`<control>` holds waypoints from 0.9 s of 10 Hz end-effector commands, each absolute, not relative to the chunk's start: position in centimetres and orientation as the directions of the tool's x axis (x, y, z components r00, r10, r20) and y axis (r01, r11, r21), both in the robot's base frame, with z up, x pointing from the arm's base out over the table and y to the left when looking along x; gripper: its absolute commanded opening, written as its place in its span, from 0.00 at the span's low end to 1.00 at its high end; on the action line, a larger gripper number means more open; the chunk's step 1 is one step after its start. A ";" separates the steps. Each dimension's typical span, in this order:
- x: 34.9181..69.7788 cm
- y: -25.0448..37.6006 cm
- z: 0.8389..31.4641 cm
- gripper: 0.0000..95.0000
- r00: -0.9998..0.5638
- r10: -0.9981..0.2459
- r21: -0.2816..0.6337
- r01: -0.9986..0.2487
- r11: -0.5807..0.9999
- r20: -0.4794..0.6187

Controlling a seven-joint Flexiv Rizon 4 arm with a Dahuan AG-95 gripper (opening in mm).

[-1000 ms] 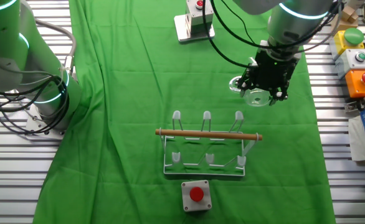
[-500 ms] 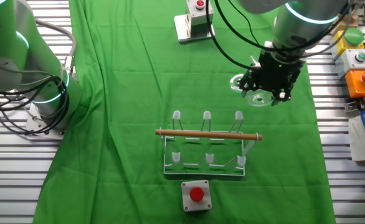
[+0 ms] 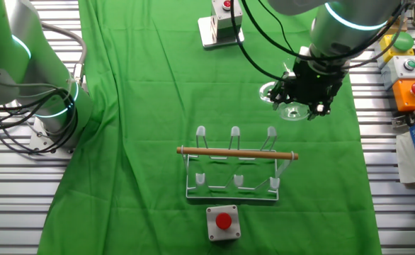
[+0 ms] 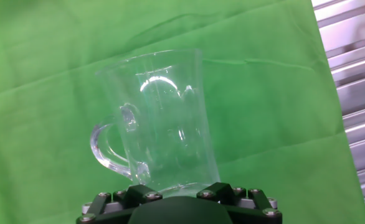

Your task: Put the cup on the cup rack

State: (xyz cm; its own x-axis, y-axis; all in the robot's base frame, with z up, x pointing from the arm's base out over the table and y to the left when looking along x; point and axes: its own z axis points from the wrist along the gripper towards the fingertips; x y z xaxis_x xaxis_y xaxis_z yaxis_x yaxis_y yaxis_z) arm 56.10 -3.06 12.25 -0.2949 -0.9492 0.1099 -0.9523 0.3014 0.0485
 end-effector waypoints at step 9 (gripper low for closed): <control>56.0 -3.1 12.4 0.00 -0.345 -0.934 0.029 -0.937 0.349 0.095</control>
State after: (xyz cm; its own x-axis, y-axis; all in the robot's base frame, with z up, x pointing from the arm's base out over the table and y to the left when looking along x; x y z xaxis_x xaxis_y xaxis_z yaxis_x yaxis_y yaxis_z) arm 56.10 -3.06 12.25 -0.3396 -0.9355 0.0971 -0.9384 0.3440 0.0325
